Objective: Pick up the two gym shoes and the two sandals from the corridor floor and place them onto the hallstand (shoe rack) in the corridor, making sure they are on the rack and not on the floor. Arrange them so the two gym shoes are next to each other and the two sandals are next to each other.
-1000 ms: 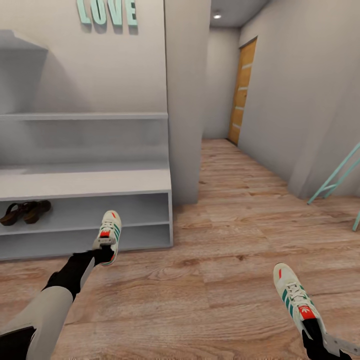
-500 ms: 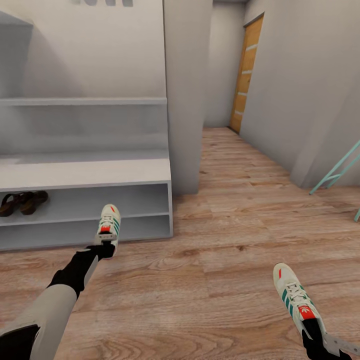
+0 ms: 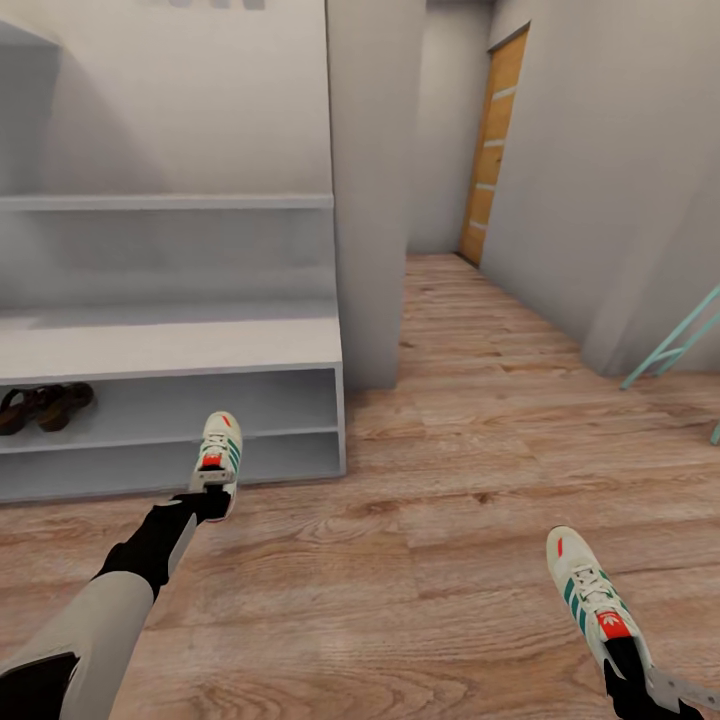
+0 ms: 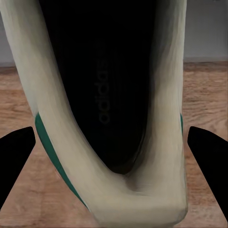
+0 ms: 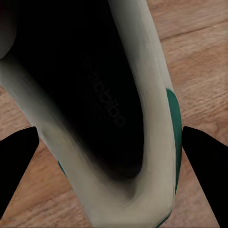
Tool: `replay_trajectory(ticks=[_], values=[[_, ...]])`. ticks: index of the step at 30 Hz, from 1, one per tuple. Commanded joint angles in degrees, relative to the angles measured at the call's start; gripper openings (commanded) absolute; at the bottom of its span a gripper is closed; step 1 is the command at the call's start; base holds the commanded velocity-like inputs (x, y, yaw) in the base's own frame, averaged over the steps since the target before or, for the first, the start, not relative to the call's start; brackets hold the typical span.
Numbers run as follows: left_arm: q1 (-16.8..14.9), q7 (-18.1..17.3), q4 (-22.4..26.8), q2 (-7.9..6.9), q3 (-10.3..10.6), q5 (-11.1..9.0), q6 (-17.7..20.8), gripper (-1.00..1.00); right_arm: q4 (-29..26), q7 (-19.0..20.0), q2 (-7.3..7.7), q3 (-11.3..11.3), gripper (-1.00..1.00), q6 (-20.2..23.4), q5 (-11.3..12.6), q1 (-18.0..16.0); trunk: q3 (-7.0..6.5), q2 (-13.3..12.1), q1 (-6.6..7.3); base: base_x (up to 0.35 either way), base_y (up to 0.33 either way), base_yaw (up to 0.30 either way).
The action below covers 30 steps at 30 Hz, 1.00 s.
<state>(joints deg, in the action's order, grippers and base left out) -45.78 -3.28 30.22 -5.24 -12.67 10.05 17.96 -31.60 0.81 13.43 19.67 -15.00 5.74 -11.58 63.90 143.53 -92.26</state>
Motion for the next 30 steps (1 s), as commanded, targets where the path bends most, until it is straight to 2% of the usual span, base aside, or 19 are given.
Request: replay_trajectory(ticks=[1, 6, 20, 30], values=[[0.0, -0.4, 0.1, 0.05, -0.3, 0.6, 0.3, -1.00, 0.0, 0.1, 0.01, -0.1, -1.00, -0.2, 0.6, 0.0, 0.05, 0.0, -0.01, 0.233, 0.000, 0.000], [0.0, -0.4, 0.1, 0.08, -0.3, 0.6, 0.3, -1.00, 0.0, 0.1, 0.01, -0.1, -1.00, -0.2, 0.6, 0.0, 0.05, 0.0, -0.01, 0.224, 0.000, 0.000], [0.1, -0.7, 0.1, 0.05, -0.4, 0.6, 0.3, -1.00, 0.0, 0.1, 0.01, -0.1, -1.00, -0.2, 0.6, 0.0, 0.05, 0.0, -0.01, 0.051, 0.000, 0.000], [0.1, -0.5, 0.1, 0.05, -0.4, 0.6, 0.3, -1.00, 0.0, 0.1, 0.01, -0.1, -1.00, -0.2, 0.6, 0.0, 0.05, 0.0, -0.01, 0.293, 0.000, 0.000]])
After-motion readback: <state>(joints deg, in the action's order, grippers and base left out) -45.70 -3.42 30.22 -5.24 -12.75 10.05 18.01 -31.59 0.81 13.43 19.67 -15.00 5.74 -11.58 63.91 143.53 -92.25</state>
